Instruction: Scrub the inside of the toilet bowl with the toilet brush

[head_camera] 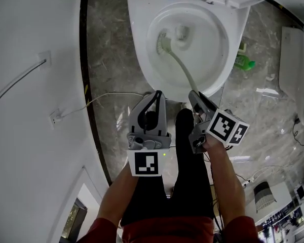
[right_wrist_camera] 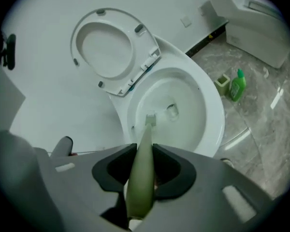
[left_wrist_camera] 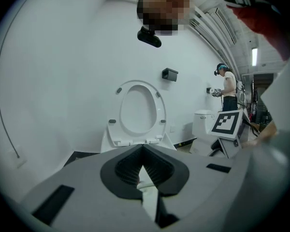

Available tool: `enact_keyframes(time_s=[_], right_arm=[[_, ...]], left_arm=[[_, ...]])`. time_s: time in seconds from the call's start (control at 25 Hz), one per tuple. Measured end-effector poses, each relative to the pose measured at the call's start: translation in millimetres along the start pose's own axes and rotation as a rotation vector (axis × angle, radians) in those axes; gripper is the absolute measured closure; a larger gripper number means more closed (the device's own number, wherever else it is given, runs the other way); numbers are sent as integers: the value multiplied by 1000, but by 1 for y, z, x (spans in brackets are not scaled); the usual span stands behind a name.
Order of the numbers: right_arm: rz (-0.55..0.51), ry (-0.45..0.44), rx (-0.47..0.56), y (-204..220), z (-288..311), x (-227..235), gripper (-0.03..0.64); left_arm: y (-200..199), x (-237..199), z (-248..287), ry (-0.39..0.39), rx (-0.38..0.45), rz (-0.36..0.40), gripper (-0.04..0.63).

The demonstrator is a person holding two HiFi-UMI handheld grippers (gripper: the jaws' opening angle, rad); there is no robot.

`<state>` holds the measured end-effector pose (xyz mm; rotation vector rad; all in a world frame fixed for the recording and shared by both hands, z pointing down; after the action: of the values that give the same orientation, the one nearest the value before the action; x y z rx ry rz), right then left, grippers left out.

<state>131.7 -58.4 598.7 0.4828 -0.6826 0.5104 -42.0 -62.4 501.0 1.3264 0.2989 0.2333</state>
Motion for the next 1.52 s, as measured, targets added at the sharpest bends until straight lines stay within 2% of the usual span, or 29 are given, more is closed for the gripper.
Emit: enact_keyframes(time_s=[0.08,0.44,0.6,0.72,0.84,1.0,1.12,1.28,1.52], right_arm=[[54,-9,6,-2,4,-1,503],[134,70,30,-14,59,15,503],[111,135,54,-31,72,30,502],[-65,172,84,-51,68,31,502],[-379,181,108,-73,60,10,503],[-800,144,105,-84,57,-37,503],[-1025,120,88,-84,54,-72,503],[-1187,99,73,-76,51,-89,503],[-1191,134,-24,-72,90,-64,503]], left_arm=[[-1,-2,1,0,0,0,591],[3,-7,5,0,-14,6,591],[4,-5,5,8,-12,6,591],[4,-4,5,15,-11,5,591],[5,-3,4,22,-22,11,591],[3,-4,4,10,-14,0,591],[-1,-6,4,3,-11,4,591],[-5,-15,4,-22,-1,2,591],[-7,-23,0,-64,18,-18,591]])
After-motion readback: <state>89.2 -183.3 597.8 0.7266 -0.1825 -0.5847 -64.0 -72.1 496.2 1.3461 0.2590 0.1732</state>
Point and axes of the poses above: the fingertips, and each gripper's own axes: z forward along the fingers, x to its right, y out of its underside, the point moved 7 cm from there along -z, backward along the fingers, and after that the axes turned 9 degrees about x, right-handed, at the moved point
